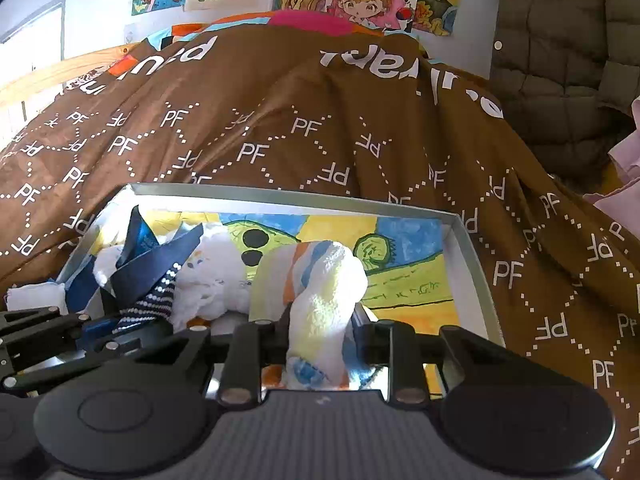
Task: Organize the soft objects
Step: 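Lift the sock and towel and carry both over the grey tray, then lower the sock and towel into the tray and open both grippers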
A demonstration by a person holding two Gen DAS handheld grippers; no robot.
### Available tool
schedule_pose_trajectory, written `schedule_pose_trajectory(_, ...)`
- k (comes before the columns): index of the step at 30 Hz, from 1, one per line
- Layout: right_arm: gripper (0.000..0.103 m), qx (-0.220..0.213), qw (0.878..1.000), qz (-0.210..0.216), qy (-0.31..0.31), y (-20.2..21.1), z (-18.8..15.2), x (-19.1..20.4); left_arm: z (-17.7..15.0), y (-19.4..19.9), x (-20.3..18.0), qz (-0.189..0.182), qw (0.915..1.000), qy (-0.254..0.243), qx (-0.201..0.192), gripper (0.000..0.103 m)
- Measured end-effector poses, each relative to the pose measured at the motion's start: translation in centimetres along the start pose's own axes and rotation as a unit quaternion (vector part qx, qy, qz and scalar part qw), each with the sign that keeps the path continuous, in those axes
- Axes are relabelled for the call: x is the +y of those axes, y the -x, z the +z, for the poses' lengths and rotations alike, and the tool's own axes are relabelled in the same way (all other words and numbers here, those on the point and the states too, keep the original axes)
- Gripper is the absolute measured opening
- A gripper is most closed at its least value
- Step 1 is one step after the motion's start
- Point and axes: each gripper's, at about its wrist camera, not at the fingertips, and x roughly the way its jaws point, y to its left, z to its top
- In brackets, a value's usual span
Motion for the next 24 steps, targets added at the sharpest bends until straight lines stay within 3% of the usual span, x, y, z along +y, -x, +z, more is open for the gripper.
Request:
schedule_pose_trajectory(16,0.038,-0.005,1.000,-0.007,-0.021,-0.25,-0.85,-0.55,-0.44,-0.23,0.60,-0.019,0.9997,0.017,0.001,0.016)
schedule_pose_trajectory(24,0.047,-0.013,1.000,-0.004,-0.027,0.12,-0.92,-0.78,-0.26,-0.42,0.43,-0.017,0.9997,0.016,0.007,0.018)
